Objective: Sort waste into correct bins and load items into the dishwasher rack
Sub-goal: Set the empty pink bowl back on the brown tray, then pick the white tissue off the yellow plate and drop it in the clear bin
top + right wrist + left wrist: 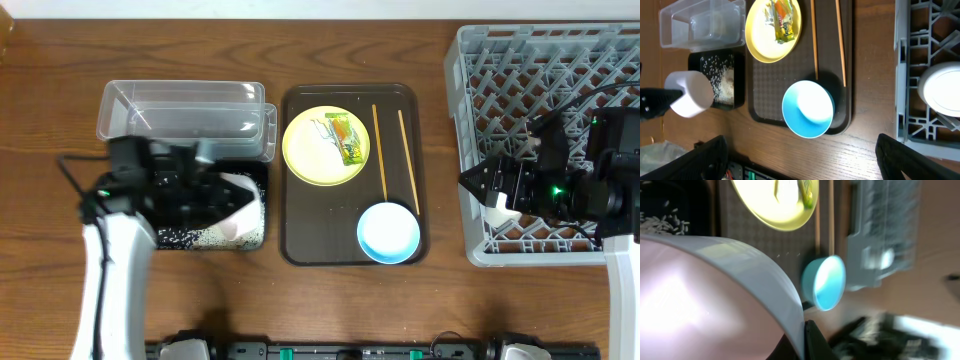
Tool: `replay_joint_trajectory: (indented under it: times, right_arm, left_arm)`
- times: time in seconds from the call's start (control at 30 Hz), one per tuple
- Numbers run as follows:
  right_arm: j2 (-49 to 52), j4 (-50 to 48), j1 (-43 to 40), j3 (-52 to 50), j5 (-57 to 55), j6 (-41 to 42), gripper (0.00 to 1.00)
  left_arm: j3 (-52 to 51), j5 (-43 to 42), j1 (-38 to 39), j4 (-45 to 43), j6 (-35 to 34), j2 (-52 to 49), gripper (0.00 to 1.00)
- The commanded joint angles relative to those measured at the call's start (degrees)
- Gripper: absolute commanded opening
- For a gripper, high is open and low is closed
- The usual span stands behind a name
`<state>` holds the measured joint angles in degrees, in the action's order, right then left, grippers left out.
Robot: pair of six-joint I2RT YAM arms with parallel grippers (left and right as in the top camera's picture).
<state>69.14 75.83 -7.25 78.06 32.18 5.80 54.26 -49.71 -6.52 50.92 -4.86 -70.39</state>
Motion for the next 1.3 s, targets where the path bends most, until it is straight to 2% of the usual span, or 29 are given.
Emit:
replay_joint_trajectory:
  times: [0.0,0.07,0.2,0.3,0.4,0.47,0.57,0.7,0.8,0.9,1.0,1.17,1.27]
  right_arm:
    - [-0.24,-0.13,0.57,0.94,0.66,-0.55,0.92]
    - [-0.24,-0.24,0.57,0.94,0.63,-0.55,0.92]
    - [-0.24,-0.79,0.57,0.94,0.66,-0.52,0.92]
    - [-0.24,-0.87,0.57,0.94,0.66,-0.52,0.92]
    - [-0.24,-0.83,0.57,0.94,0.66,-0.52,0.92]
    - [-0.24,-0.83,0.57,0.94,0.63,-0.55,0.92]
    - [-0.24,-0.85,0.57,0.94,0.66,-0.52,0.93]
    - [-0.24,-0.94,0.57,0.94,0.63,-0.55,0.93]
    - [-0.24,-1.6,0.57,0.94,0.66,-0.52,0.93]
    - [-0.24,-2.05,0.57,0.94,0.66,-0.52,0.93]
    - [-0.24,-2.1,0.57,0.94,0.63,-0.52,0.93]
    - [-0.24,-2.1,0.57,0.94,0.63,-0.52,0.93]
    - [-0.24,-2.1,0.57,0.94,0.63,-0.55,0.93]
  left_arm:
    - [1.27,19.63,12.28,-2.19,-11.8,2.75,0.06]
    - [1.25,28.52,22.53,-5.33,-16.2,1.99,0.06]
    - [1.25,42.16,39.43,-10.36,-20.5,-3.28,0.06]
    - [1.25,47.54,46.75,-12.15,-22.56,-9.33,0.06]
    - [1.27,48.15,49.55,-14.38,-23.21,-14.12,0.06]
    - [1.27,48.5,50.01,-15.87,-24.22,-16.59,0.07]
    - [1.29,46.4,50.01,-18.14,-24.41,-17.77,0.17]
    - [4.42,42.84,50.01,-16.46,-24.33,-16.96,0.36]
    - [8.79,43.3,49.48,-12.15,-20.55,-16.59,0.51]
    - [12.48,46.45,47.6,-10.49,-18.62,-16.59,0.61]
    - [13.9,48.94,43.85,-13.81,-16.41,-16.87,0.64]
    - [13.9,48.57,37.07,-22.16,-13.94,-21.27,0.64]
    - [13.99,43.76,34.64,-28.22,-11.56,-27.19,0.64]
